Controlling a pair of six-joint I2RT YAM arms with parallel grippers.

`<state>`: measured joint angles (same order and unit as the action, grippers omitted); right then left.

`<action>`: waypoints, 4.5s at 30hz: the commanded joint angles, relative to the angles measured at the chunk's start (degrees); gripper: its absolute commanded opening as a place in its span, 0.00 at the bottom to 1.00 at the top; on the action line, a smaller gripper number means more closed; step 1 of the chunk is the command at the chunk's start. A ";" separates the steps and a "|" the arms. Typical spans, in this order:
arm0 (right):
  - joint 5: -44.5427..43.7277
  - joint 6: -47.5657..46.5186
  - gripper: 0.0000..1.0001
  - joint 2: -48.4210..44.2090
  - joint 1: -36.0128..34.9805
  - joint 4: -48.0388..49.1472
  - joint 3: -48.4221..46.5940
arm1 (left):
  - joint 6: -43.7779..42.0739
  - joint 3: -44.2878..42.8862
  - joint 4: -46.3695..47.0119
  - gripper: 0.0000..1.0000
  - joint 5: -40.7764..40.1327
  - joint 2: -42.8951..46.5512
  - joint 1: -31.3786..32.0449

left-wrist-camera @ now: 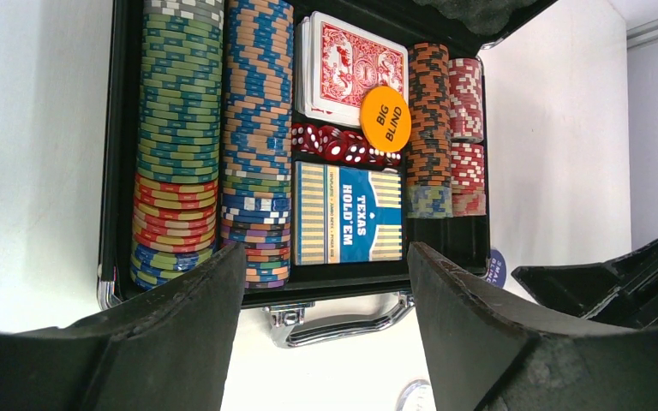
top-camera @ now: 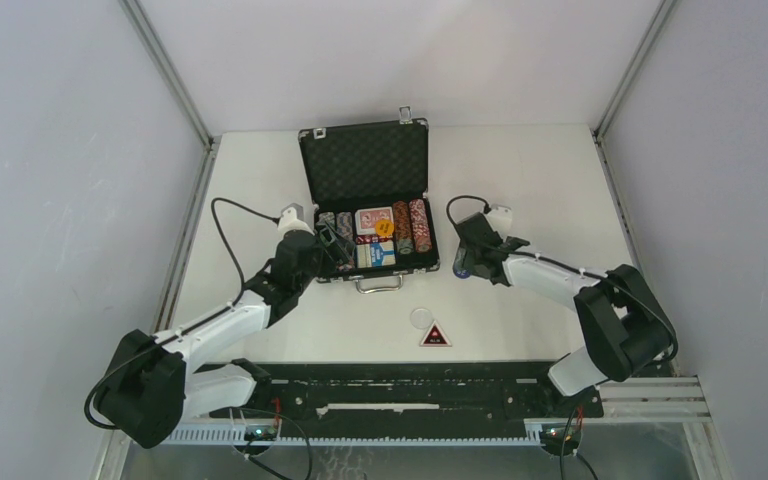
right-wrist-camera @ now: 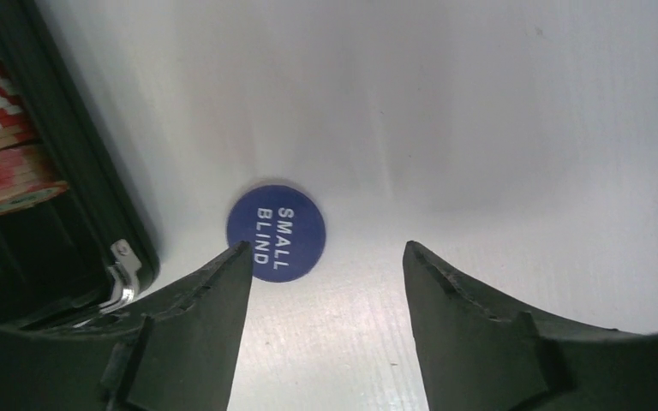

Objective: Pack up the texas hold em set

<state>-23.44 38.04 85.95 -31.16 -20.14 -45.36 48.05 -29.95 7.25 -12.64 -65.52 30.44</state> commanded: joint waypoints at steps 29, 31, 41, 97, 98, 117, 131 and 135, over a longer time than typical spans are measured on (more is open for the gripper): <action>1.40 -1.26 0.55 10.07 -3.05 2.13 -5.35 | 0.10 -0.10 1.80 0.74 0.10 -0.80 -0.38; 0.98 -1.34 0.54 10.11 -3.03 1.99 -5.35 | 0.16 -0.11 1.77 0.74 0.08 -0.76 -0.35; 1.13 -1.55 0.52 6.80 -2.94 1.84 -5.35 | 0.11 -0.13 1.74 0.74 0.23 -0.63 -0.30; 0.27 -3.44 0.54 8.88 -3.34 -1.26 -9.22 | 0.11 -0.42 1.58 0.74 0.57 -1.13 -0.35; 0.30 -3.49 0.54 8.40 -3.31 -1.30 -9.26 | 0.11 -0.37 1.62 0.74 0.53 -1.13 -0.40; -0.01 -5.32 0.55 4.89 -4.11 -3.61 -13.16 | 0.02 -0.48 1.63 0.74 0.74 -1.25 -0.41; -0.64 -7.12 0.56 8.40 -7.61 -5.93 -22.03 | -0.05 -0.55 1.46 0.74 0.71 -0.98 -0.38; -0.38 -7.71 0.56 10.92 -8.75 -6.47 -24.98 | -0.06 -0.46 1.46 0.74 0.62 -0.79 -0.37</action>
<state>-23.16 31.92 95.00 -38.70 -26.44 -66.59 48.03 -29.95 7.20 -12.62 -66.74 30.35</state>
